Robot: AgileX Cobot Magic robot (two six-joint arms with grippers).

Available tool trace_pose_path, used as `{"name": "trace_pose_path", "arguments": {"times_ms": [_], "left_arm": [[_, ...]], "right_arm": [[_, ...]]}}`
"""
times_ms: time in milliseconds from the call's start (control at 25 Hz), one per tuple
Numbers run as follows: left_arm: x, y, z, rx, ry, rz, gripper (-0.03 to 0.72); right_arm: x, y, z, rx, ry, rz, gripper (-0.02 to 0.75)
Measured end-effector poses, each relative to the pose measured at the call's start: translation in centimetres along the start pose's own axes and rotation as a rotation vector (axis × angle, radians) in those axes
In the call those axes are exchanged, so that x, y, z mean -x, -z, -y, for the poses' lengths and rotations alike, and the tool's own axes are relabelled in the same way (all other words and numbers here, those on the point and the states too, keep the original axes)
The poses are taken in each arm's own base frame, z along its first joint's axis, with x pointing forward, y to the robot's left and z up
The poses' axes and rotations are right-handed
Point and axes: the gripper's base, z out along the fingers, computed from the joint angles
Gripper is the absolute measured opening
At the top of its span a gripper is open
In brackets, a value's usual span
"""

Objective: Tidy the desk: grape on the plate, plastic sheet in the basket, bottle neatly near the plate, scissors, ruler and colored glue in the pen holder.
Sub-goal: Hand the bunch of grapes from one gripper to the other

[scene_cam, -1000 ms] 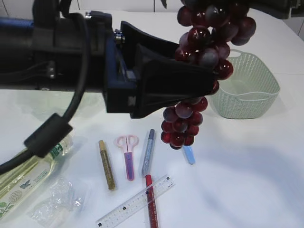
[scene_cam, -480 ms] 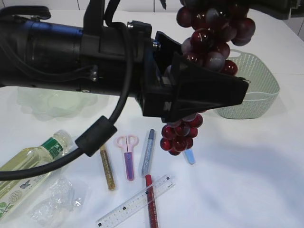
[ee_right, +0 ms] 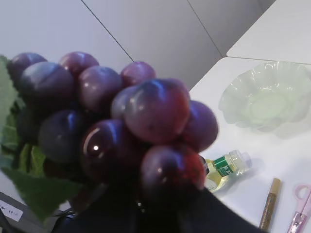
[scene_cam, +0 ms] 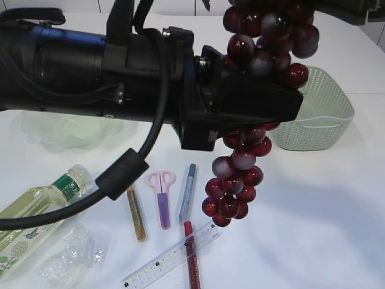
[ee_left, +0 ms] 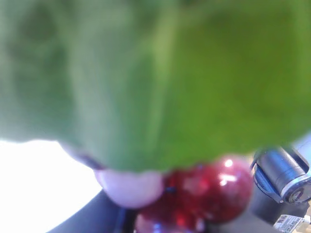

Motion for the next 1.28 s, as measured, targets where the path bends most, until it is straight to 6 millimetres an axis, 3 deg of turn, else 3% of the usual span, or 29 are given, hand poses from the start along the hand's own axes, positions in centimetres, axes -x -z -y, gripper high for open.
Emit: {"name": "trace_pose_path", "arguments": {"times_ms": [120, 200, 440, 560, 920, 1280], "left_arm": [[0.2, 0.0, 0.0, 0.0, -0.003, 0.004, 0.171], [0.2, 0.0, 0.0, 0.0, -0.004, 0.005, 0.164], [0.2, 0.0, 0.0, 0.0, -0.005, 0.003, 0.159], [0.2, 0.0, 0.0, -0.001, -0.007, 0.004, 0.158], [0.9, 0.5, 0.5, -0.002, -0.026, 0.021, 0.155], [2.0, 2.3, -0.1, 0.047, -0.065, 0.044, 0.153]], "right_arm": [[0.0, 0.0, 0.0, 0.002, -0.001, 0.001, 0.122], [0.0, 0.0, 0.0, 0.004, -0.004, 0.004, 0.171], [0.1, 0.0, -0.1, 0.01, -0.01, 0.008, 0.529], [0.1, 0.0, -0.1, 0.009, -0.007, 0.008, 0.618], [0.3, 0.0, 0.1, -0.017, 0.058, 0.03, 0.637], [-0.1, 0.1, 1.3, -0.14, 0.048, -0.015, 0.589]]}}
